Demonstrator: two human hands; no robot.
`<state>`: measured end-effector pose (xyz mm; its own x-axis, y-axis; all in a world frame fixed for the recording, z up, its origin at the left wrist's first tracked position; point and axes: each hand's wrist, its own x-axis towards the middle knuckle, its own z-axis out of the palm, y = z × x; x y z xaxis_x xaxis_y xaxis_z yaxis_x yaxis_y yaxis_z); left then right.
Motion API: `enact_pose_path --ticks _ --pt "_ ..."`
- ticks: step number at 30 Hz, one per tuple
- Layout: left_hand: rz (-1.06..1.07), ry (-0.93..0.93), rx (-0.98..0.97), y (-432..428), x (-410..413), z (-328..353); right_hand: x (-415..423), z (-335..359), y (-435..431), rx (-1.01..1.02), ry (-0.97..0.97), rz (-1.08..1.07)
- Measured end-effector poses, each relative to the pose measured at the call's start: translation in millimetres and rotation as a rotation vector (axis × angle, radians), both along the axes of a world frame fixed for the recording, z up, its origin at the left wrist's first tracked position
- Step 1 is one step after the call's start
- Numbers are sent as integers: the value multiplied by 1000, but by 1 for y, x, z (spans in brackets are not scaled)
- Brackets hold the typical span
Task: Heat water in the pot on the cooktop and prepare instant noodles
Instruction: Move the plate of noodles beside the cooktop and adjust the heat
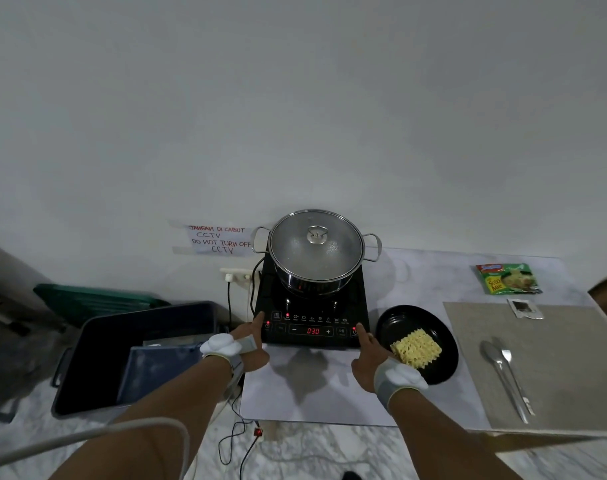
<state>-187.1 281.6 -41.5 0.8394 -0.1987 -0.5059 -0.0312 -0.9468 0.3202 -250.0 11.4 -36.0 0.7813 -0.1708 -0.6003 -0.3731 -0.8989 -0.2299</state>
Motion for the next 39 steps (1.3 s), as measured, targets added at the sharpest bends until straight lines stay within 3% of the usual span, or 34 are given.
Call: enact_pose_path --ticks 27,39 --pt "-30 -50 114 -3 -16 -31 0 -38 -2 -84 -95 74" --pt "-47 -51 48 -1 -22 -35 1 -34 -3 -107 -94 107"
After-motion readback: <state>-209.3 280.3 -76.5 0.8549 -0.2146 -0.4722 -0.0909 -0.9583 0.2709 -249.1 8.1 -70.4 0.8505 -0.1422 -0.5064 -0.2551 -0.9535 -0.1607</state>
